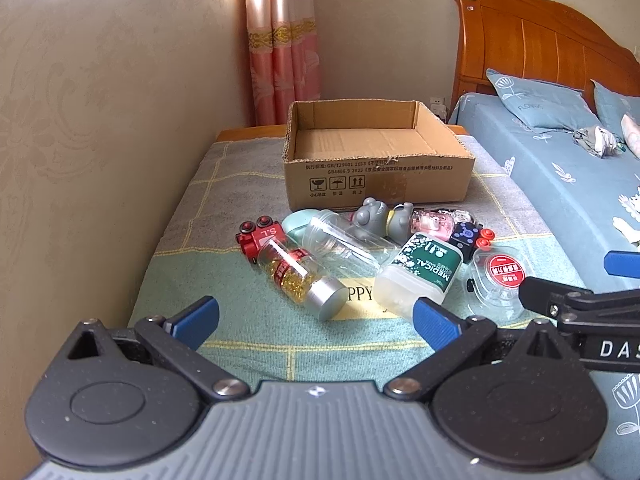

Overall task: Organize rigid objects
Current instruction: 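Move left tool toward gold capsule bottle while right tool approaches clear red-label container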

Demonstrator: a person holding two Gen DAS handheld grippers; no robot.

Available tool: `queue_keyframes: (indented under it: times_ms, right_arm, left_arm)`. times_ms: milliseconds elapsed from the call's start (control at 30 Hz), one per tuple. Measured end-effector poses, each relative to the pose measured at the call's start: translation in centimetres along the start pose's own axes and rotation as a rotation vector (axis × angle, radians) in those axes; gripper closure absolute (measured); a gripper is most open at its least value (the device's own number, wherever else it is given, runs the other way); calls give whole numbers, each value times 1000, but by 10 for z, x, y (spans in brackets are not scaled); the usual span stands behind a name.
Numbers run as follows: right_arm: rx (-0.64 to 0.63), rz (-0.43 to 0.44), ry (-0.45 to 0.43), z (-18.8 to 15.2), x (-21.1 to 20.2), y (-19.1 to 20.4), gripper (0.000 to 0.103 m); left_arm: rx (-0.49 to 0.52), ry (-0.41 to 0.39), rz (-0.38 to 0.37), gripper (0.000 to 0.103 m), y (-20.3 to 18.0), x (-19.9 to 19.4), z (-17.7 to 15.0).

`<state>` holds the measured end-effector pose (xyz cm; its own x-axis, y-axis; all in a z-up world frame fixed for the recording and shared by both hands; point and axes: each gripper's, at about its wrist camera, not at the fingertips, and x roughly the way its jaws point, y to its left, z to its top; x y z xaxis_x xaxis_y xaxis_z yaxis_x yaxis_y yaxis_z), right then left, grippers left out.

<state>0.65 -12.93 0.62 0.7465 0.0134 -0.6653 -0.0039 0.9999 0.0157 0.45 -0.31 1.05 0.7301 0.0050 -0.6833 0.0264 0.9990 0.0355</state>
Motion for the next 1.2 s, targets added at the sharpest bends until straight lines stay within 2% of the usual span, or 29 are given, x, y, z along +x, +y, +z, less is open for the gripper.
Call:
queue_keyframes:
  times_ms: [300,467,567,733,933,1133,1200]
  right_arm:
    - [-21,28,-38,5,0,-2,0]
    - [-55,53,-59,3,10,-10,0]
    - [-57,61,-35,-3,23,-19,0]
    - [-113,47,32,-24,51,-30,0]
    - [-102,71,120,-43,87,-42,0]
    - [-113,97,172,-46,113,-42,0]
    - [-151,87,169,-46,118,-38,0]
  left_arm:
    - [28,-26,-59,1,2,5,7]
    - [87,-47,-75,1,3,13,6]
    - [115,-72,-97,1,5,19,3]
    - [148,-50,-158,1,14,38,-4]
    - [148,-13,-159,1,25,65,-14]
    - [180,39,-166,1,29,90,-22]
    - [184,52,-169,1,30,96,-24]
